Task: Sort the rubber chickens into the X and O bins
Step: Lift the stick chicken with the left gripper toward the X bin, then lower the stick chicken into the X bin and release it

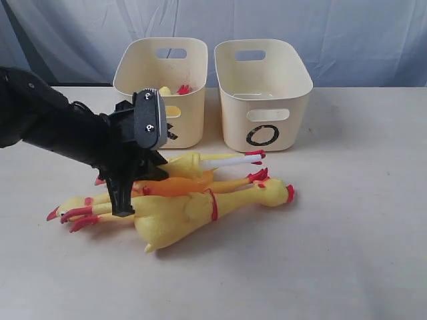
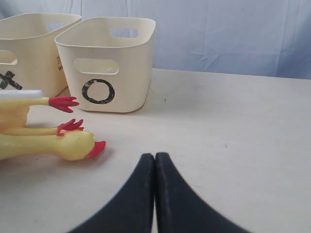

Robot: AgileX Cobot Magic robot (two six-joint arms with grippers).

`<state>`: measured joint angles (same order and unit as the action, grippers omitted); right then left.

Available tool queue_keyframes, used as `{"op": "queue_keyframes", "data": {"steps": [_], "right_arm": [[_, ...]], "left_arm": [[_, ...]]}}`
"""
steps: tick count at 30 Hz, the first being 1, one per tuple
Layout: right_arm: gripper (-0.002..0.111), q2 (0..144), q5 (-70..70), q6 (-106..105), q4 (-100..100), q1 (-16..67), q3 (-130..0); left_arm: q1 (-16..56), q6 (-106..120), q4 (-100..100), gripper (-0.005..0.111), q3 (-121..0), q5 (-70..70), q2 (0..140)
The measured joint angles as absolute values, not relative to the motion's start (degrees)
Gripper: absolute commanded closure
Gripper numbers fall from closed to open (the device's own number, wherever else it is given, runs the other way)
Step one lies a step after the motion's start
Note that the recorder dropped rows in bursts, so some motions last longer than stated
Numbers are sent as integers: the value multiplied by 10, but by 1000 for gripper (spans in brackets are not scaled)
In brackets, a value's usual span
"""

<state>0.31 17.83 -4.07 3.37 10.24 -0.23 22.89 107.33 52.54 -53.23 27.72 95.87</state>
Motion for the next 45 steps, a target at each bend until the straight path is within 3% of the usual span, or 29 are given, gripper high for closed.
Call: {"op": "queue_keyframes", "data": {"steps": [14, 24, 45], "right_arm": [[108, 3, 178, -43, 34, 102, -2], [108, 3, 178, -43, 34, 102, -2], [108, 3, 178, -43, 34, 102, -2]], "left_arm": [[229, 1071, 546, 107, -532, 262, 904], [229, 1070, 776, 107, -542, 133, 903], [229, 1070, 973, 107, -719, 88, 942]]}}
